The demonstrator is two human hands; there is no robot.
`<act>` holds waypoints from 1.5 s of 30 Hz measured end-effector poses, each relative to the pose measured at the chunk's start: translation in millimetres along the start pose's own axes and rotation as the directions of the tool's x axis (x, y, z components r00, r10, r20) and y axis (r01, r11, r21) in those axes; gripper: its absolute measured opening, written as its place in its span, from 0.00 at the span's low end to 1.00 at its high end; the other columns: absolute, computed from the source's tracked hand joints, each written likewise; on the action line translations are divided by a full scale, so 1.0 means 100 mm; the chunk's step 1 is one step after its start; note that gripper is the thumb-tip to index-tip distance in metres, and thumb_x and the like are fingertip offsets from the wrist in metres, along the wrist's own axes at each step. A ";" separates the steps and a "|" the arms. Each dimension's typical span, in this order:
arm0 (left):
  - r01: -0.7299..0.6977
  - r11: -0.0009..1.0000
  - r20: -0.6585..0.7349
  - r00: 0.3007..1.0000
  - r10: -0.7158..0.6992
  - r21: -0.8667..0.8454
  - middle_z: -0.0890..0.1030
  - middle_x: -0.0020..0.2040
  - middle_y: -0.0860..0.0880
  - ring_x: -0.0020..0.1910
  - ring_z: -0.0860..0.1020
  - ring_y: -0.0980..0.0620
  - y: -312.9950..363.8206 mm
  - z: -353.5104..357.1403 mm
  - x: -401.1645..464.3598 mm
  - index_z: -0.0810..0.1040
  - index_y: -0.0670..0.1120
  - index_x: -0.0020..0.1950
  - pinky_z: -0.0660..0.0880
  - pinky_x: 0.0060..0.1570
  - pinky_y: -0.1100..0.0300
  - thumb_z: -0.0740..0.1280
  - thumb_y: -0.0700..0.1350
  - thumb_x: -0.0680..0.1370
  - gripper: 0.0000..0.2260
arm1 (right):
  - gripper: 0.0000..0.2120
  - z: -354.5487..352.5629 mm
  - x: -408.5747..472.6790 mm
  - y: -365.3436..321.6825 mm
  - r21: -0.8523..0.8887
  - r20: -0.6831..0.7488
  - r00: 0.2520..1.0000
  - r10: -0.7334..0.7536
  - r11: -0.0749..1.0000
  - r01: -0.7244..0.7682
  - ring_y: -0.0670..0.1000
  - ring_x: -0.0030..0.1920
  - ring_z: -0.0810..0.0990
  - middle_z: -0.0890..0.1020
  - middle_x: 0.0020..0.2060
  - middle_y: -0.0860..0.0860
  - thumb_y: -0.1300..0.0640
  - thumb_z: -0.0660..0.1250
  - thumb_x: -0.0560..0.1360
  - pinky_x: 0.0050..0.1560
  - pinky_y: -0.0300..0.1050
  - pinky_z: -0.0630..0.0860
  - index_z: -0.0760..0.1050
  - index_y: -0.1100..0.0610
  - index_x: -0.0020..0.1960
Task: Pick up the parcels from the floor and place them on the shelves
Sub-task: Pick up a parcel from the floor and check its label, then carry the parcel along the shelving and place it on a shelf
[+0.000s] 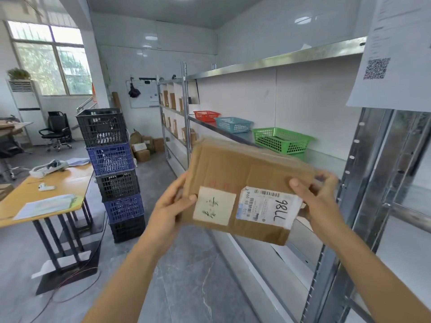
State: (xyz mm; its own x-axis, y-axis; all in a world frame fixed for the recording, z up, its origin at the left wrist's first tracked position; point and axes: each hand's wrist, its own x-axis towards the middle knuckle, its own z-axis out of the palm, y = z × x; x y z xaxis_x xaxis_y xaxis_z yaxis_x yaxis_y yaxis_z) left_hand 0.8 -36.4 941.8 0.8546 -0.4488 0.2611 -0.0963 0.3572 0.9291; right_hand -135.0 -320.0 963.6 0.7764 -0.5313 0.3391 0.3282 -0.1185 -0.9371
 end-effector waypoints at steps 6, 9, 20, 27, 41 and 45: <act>0.062 0.998 -0.020 0.998 -0.062 -0.019 0.83 0.71 0.47 0.68 0.82 0.45 0.07 0.32 0.12 0.74 0.53 0.75 0.76 0.69 0.42 0.74 0.53 0.77 0.26 | 0.34 0.08 -0.05 0.06 -0.211 0.176 0.983 0.052 0.977 -0.013 0.55 0.63 0.83 0.75 0.69 0.49 0.29 0.77 0.62 0.61 0.60 0.82 0.75 0.33 0.66; 0.200 0.978 0.050 0.978 -0.203 0.055 0.88 0.61 0.56 0.59 0.87 0.50 -0.06 0.42 0.05 0.72 0.64 0.73 0.80 0.63 0.36 0.66 0.61 0.81 0.20 | 0.29 0.19 -0.14 0.23 -0.255 0.189 0.979 0.079 0.967 -0.029 0.45 0.62 0.84 0.80 0.68 0.48 0.33 0.71 0.70 0.58 0.46 0.83 0.72 0.38 0.68; 0.188 0.981 0.070 0.979 -0.192 0.054 0.86 0.65 0.57 0.66 0.82 0.54 -0.15 0.40 0.01 0.75 0.61 0.72 0.78 0.63 0.51 0.61 0.58 0.84 0.16 | 0.18 0.23 -0.36 0.08 -0.256 0.157 0.980 0.119 0.964 -0.076 0.32 0.56 0.83 0.84 0.53 0.25 0.41 0.61 0.81 0.47 0.26 0.78 0.67 0.27 0.69; 0.254 0.963 0.181 0.947 -0.266 0.086 0.85 0.66 0.59 0.68 0.81 0.52 -0.24 0.50 0.03 0.76 0.67 0.70 0.77 0.68 0.36 0.58 0.59 0.85 0.14 | 0.19 0.12 -0.64 0.04 -0.242 0.022 0.991 0.129 0.963 -0.120 0.32 0.55 0.83 0.84 0.55 0.27 0.38 0.62 0.79 0.54 0.34 0.80 0.66 0.23 0.68; 0.384 0.921 0.578 0.739 -0.346 0.061 0.84 0.68 0.53 0.63 0.83 0.51 -0.93 2.00 -0.48 0.76 0.60 0.68 0.82 0.54 0.44 0.65 0.55 0.83 0.13 | 0.21 -1.04 -2.24 -0.33 -0.272 -0.534 0.845 -0.013 0.949 -0.157 0.45 0.66 0.82 0.83 0.65 0.40 0.50 0.67 0.81 0.61 0.45 0.81 0.73 0.44 0.73; 0.387 0.915 0.732 0.589 -0.343 0.118 0.85 0.66 0.53 0.64 0.83 0.50 -0.97 2.74 -1.02 0.75 0.60 0.70 0.84 0.51 0.46 0.70 0.57 0.75 0.23 | 0.17 -1.60 -2.99 -0.55 -0.242 -0.716 0.696 -0.058 0.955 -0.170 0.50 0.69 0.79 0.78 0.72 0.47 0.49 0.70 0.77 0.62 0.49 0.79 0.76 0.49 0.65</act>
State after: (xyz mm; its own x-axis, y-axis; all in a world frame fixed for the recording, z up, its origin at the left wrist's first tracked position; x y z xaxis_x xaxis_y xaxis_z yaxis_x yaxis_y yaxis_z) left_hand -216.7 -249.7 897.0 0.1633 -0.9862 0.0265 0.1821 0.0566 0.9817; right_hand -471.0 -288.9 901.0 0.1361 -0.9633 0.2312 0.0517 -0.2262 -0.9727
